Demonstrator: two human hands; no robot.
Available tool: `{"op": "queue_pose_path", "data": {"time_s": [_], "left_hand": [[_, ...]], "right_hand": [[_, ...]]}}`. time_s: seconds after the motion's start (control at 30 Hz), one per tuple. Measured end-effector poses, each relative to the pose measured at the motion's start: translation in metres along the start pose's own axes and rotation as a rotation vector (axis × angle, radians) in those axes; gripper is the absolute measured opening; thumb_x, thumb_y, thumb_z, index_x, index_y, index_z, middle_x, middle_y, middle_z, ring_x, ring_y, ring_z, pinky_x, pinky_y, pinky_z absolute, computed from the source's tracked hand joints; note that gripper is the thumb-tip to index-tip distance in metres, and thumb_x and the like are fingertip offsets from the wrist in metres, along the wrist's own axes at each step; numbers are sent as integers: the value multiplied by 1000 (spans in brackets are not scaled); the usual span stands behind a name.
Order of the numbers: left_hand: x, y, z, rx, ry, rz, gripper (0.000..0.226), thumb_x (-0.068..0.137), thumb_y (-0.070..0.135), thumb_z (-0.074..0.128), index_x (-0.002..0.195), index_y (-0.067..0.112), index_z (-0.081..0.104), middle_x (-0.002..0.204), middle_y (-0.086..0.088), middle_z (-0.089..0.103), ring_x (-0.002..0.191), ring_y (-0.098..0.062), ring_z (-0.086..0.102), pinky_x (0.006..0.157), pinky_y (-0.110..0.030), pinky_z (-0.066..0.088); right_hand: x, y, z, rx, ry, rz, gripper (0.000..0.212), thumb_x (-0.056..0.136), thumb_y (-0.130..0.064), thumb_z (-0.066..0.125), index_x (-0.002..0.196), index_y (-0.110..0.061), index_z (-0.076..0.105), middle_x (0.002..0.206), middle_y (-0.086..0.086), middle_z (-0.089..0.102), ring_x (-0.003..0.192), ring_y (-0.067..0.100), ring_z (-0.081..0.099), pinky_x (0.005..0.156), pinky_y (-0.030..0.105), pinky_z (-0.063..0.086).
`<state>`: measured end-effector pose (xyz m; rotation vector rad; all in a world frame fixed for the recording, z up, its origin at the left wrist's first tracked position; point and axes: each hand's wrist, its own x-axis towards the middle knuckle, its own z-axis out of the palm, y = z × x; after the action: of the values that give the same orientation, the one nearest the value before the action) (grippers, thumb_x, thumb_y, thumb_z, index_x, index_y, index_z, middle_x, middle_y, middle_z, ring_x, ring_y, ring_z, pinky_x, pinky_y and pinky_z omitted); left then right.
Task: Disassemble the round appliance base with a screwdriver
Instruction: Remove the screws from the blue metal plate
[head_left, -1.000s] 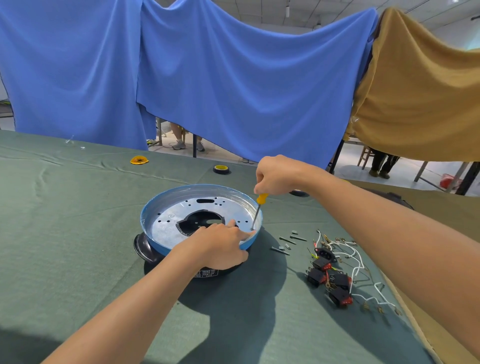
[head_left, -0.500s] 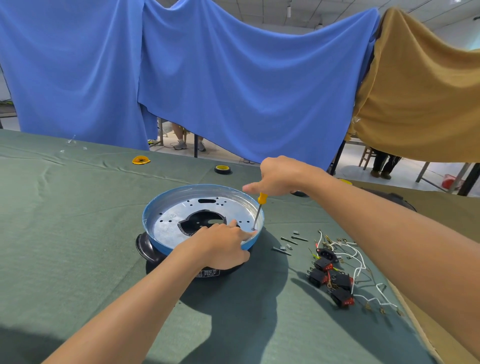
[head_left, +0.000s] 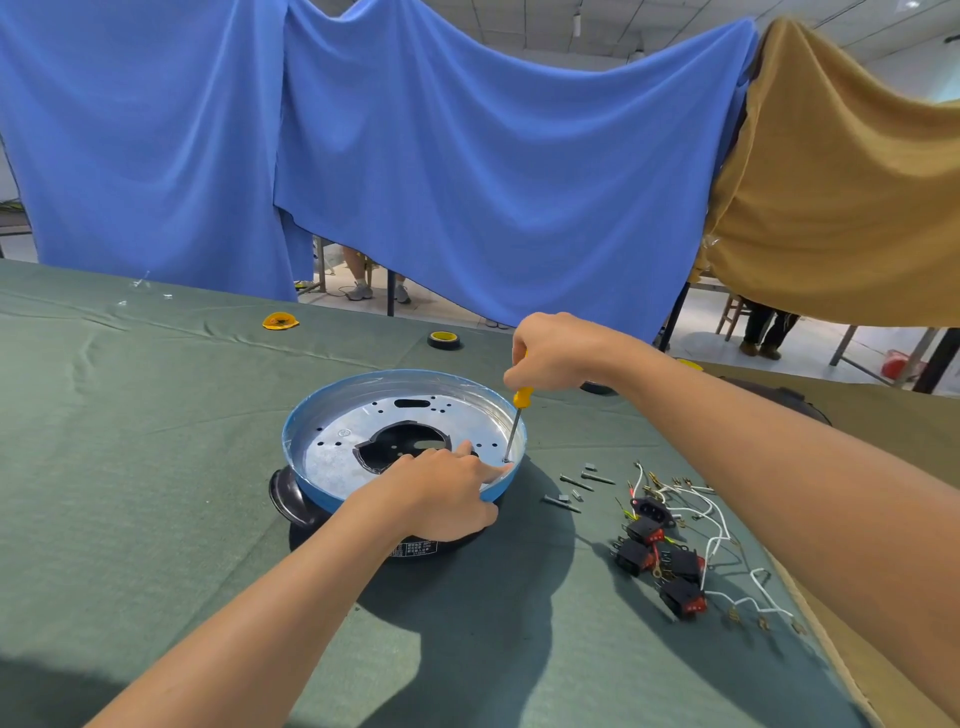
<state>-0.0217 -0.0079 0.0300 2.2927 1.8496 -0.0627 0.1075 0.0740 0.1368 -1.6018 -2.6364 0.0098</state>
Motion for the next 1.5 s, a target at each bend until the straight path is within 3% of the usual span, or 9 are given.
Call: {"op": "queue_pose_path", "data": {"time_s": [0.1,0.27,0.4,0.73,0.87,1.0,1.2,1.33,1.5], "left_hand": [[-1,0,0,0,-3,-3,54,97,44,39,149,42,26,155,-4,26,133,-36,37,103,-52,34],[-1,0,0,3,2,1,53,96,44,39,148,42,28,152,-4,29,131,-36,39,101,-52,35],[-1,0,1,5,16,1,53,96,44,39,147,42,29,140,-4,37,125,-35,42,95,-50,37],[-1,0,1,0,14,2,53,96,44,39,148,42,29,141,-4,37,125,-35,42,95,-49,38],[-1,0,0,-1,5,7,53,97,45,39,148,42,28,144,-4,35,126,-35,42,95,-50,38],[-1,0,0,-1,9,10,53,97,44,39,148,42,28,140,-5,37,125,-35,42,94,-50,38],[0,-1,0,-5,10,13,52,97,43,40,148,42,28,146,-5,34,126,-35,42,95,-50,39],[0,-1,2,0,14,0,52,96,44,39,147,42,30,145,-4,34,127,-35,40,97,-51,37],[1,-1,1,0,5,-4,53,96,45,40,148,41,29,150,-3,30,130,-35,39,99,-51,37]], "right_hand": [[-3,1,1,-44,37,26,42,90,-45,53,63,-13,47,58,1,45,53,17,42,49,27,33],[-1,1,-1,29,-20,-32,18,86,-28,61,92,-11,66,82,8,62,65,16,52,48,24,39],[-2,1,-1,-56,18,3,47,90,-50,55,63,-13,48,59,0,42,54,16,38,48,28,31],[-2,1,2,-105,72,52,39,89,-45,57,66,-14,48,64,0,46,57,17,40,51,27,30],[-1,0,1,37,14,-19,20,84,-25,64,97,-10,67,91,12,65,69,18,52,54,24,40],[1,0,3,-57,84,35,46,88,-58,52,69,-16,52,69,0,53,64,19,49,54,29,37],[3,1,2,71,81,3,27,81,-26,61,95,-3,67,84,16,65,66,20,47,55,27,37],[2,3,7,-39,119,67,59,81,-70,50,60,-15,42,59,-1,43,54,17,40,49,29,29],[5,4,8,97,103,1,34,84,-30,58,95,2,65,80,22,60,66,20,40,57,31,33]]}}
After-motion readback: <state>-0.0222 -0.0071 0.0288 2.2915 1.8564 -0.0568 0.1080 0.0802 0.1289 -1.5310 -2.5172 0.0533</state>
